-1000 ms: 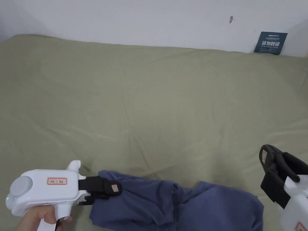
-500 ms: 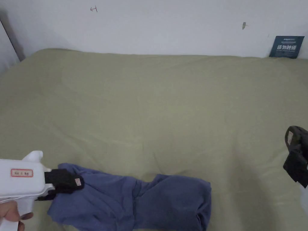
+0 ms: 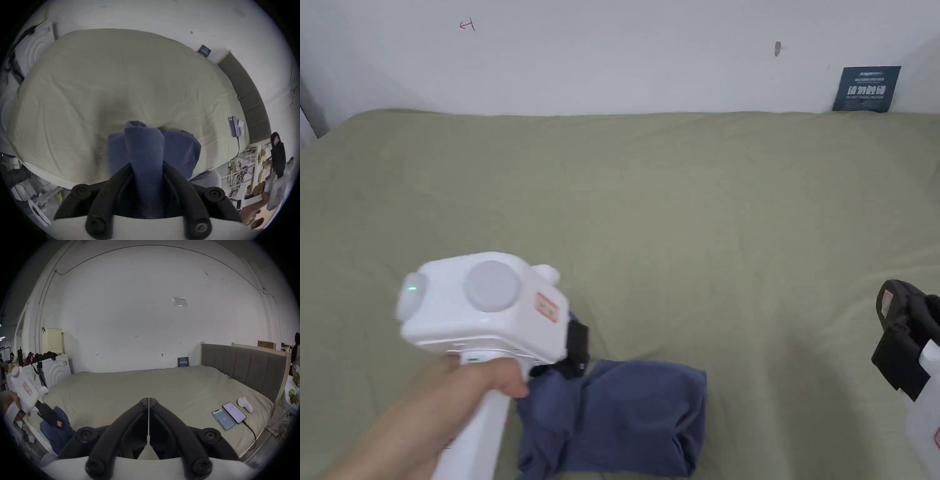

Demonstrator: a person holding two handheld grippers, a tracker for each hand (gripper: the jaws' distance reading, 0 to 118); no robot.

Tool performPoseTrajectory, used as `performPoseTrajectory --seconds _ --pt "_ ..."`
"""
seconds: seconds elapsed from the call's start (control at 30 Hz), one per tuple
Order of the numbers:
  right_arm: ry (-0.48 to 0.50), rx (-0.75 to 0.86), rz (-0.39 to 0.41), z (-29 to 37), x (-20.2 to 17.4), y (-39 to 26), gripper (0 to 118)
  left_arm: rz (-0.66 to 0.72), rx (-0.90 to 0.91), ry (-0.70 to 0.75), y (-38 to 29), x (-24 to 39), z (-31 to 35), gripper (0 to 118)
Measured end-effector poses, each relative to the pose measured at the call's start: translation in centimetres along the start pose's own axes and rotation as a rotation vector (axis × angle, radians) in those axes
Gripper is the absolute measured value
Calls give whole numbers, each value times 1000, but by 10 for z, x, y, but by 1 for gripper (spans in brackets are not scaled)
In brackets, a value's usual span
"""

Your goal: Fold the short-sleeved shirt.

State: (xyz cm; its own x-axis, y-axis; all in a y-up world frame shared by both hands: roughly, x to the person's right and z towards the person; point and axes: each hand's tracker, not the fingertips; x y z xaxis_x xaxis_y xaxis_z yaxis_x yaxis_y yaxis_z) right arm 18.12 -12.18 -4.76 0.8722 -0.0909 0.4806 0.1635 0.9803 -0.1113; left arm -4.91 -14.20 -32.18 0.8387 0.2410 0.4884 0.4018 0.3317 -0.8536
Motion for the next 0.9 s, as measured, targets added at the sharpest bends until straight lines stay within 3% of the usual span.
performPoseTrajectory --seconds 0.03,0.07,0.17,0.2,0.43,0.47,0.5,0.57,0.63,0.77,0.9 --pt "-7 -5 -5 0 3 -2 4 -29 -9 9 1 14 -15 16" --pt "-15 -9 -11 1 6 -4 4 -43 -9 28 2 28 -27 50" --pt "-37 -37 -42 -1 16 -6 4 -112 26 -31 1 66 -62 92" --pt "-43 -47 -49 -1 20 -6 4 -131 36 -39 2 76 -71 118" --pt "-72 -54 -57 4 37 -6 4 -35 78 -176 1 50 -45 107" --pt "-71 -60 -65 4 38 -8 4 -26 109 -195 -3 40 -37 94" --pt "-70 -67 -74 3 38 -9 4 -11 131 -214 -8 28 -30 74" --pt "-60 -79 -82 0 36 -14 4 52 173 -316 -19 3 -25 0" --pt "-51 -98 -78 -3 32 -20 4 65 133 -440 -21 -16 -41 0" --pt "-25 -140 -87 -7 24 -28 4 27 58 -404 -35 -16 -91 0" --pt "-4 -183 -62 -6 18 -33 4 112 -49 -552 -48 0 -151 0"
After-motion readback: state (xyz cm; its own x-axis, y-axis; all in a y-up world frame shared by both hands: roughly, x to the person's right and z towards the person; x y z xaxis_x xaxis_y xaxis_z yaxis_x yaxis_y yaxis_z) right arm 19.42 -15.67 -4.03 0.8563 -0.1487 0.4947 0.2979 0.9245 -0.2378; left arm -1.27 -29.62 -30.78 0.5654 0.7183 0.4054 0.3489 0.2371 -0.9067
